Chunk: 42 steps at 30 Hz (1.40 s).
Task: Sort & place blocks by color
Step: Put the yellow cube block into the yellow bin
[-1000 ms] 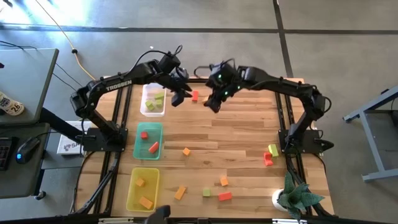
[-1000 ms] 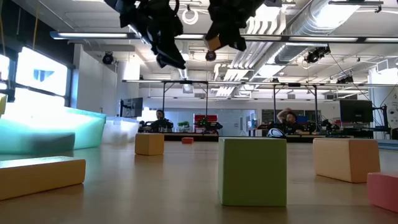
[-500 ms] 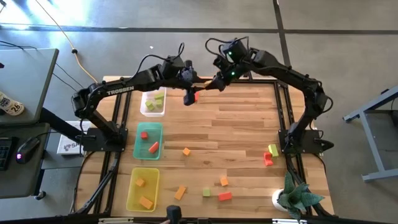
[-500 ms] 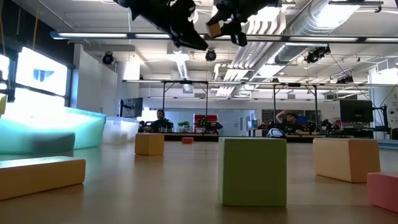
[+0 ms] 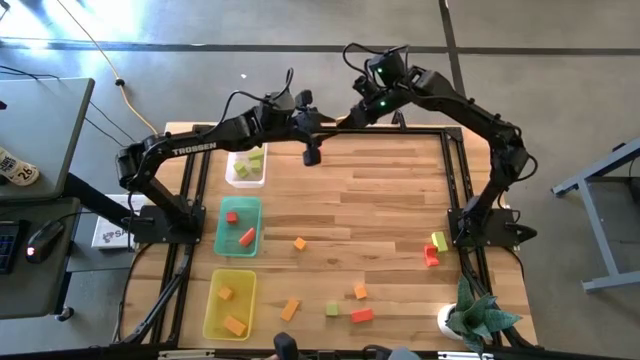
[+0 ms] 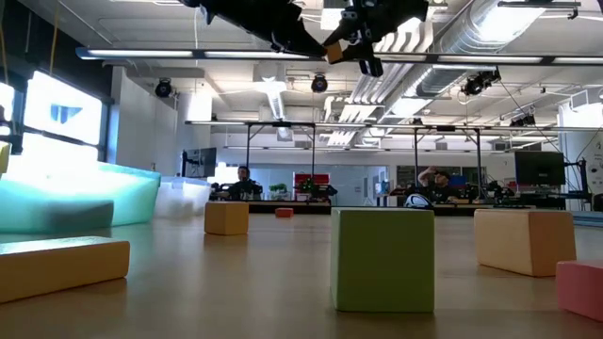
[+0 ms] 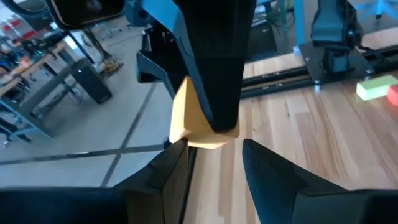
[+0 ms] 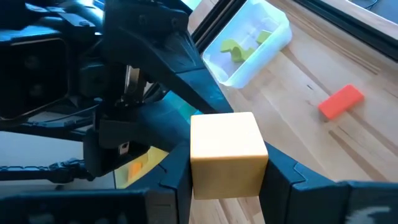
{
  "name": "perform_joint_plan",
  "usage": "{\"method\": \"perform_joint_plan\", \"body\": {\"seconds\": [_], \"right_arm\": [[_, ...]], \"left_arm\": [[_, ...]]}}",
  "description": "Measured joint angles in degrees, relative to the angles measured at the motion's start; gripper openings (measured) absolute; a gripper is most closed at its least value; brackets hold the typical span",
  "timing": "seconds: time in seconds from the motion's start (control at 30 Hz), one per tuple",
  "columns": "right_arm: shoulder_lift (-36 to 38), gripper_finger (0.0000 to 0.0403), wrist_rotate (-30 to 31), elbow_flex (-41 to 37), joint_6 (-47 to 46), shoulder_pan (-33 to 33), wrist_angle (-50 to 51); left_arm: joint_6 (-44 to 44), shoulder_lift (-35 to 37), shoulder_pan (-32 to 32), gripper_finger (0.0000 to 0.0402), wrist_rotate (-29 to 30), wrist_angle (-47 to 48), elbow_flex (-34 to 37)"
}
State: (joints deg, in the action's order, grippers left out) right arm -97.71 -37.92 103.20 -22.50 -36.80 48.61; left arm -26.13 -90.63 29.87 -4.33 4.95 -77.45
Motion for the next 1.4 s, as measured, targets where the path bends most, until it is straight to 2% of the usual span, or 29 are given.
{"method": "perform_joint_plan", "body": {"seconds": [0.5, 0.63, 0.87, 0.97, 1.3, 1.4], "right_arm": [[0.0, 0.0113, 0.1, 0.0, -1.7, 0.0, -0.2], [0.0, 0.0112, 0.1, 0.0, -2.1, 0.0, -0.3], [0.0, 0.0112, 0.2, 0.0, -2.1, 0.0, -0.4], [0.0, 0.0112, -0.2, 0.0, -2.1, 0.0, -0.4], [0.0, 0.0112, -2.9, 0.0, -3.2, 0.2, -1.6], [0.0, 0.0112, -2.9, 0.0, -3.2, 0.5, -1.6]], "left_arm": [[0.6, 0.0, -0.3, 0.0148, 0.7, -1.4, 0.0], [0.6, 0.0, -0.4, 0.0171, 0.7, -1.4, 0.0], [1.7, 0.0, -0.8, 0.0235, 0.5, -2.6, 0.0], [0.0, 0.0, -1.2, 0.0248, 0.4, -3.4, 0.0], [-2.1, 0.0, -2.1, 0.0246, 0.5, -4.4, 0.0], [-2.1, 0.0, -2.2, 0.0244, 2.3, -5.7, 0.0]]}}
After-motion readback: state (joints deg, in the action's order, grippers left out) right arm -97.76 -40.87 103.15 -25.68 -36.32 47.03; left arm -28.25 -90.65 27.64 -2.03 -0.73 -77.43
